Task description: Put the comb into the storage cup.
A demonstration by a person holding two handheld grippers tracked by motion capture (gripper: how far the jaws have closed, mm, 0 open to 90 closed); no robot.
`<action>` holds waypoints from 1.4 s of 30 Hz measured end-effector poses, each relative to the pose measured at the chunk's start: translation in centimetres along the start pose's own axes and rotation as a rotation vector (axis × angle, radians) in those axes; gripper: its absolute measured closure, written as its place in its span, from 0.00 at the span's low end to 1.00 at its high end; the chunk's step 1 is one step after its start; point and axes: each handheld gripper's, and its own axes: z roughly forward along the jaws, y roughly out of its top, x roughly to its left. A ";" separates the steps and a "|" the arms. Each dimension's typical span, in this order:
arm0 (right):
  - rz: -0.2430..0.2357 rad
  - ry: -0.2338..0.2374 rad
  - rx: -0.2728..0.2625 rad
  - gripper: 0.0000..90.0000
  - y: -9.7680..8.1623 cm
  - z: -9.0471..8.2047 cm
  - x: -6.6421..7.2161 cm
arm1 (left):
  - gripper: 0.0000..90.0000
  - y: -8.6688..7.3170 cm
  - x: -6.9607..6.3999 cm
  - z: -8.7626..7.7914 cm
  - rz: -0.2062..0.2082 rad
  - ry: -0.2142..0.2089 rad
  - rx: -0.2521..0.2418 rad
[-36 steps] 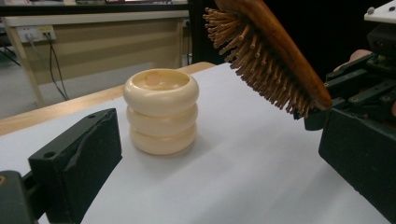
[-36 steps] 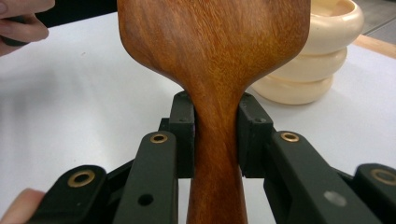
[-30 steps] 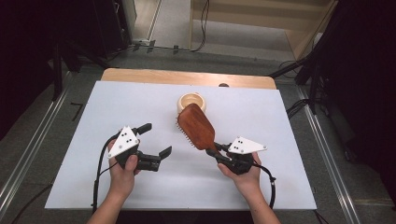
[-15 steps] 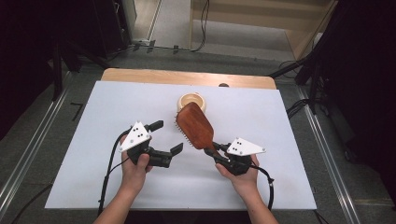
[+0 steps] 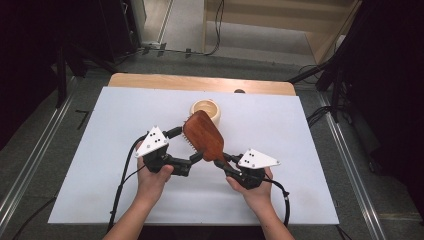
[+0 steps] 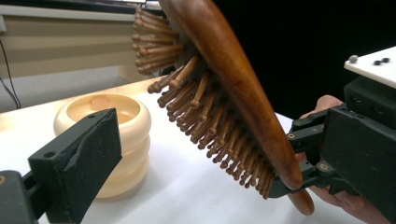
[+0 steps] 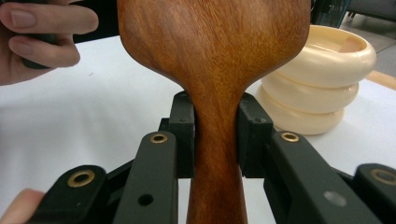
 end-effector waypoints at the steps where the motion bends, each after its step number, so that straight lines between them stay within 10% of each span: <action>1: -0.001 0.001 -0.001 0.78 0.0 0.0 0.1 | 0.00 0.0 -0.1 0.1 -0.005 -0.001 -0.001; 20: -0.025 0.003 -0.017 0.78 0.3 0.6 1.1 | 0.06 1.0 -0.6 2.0 -0.070 0.019 0.014; 42: -0.039 -0.032 -0.031 0.78 0.5 0.8 1.8 | 0.38 1.1 -0.3 2.6 -0.157 0.010 0.038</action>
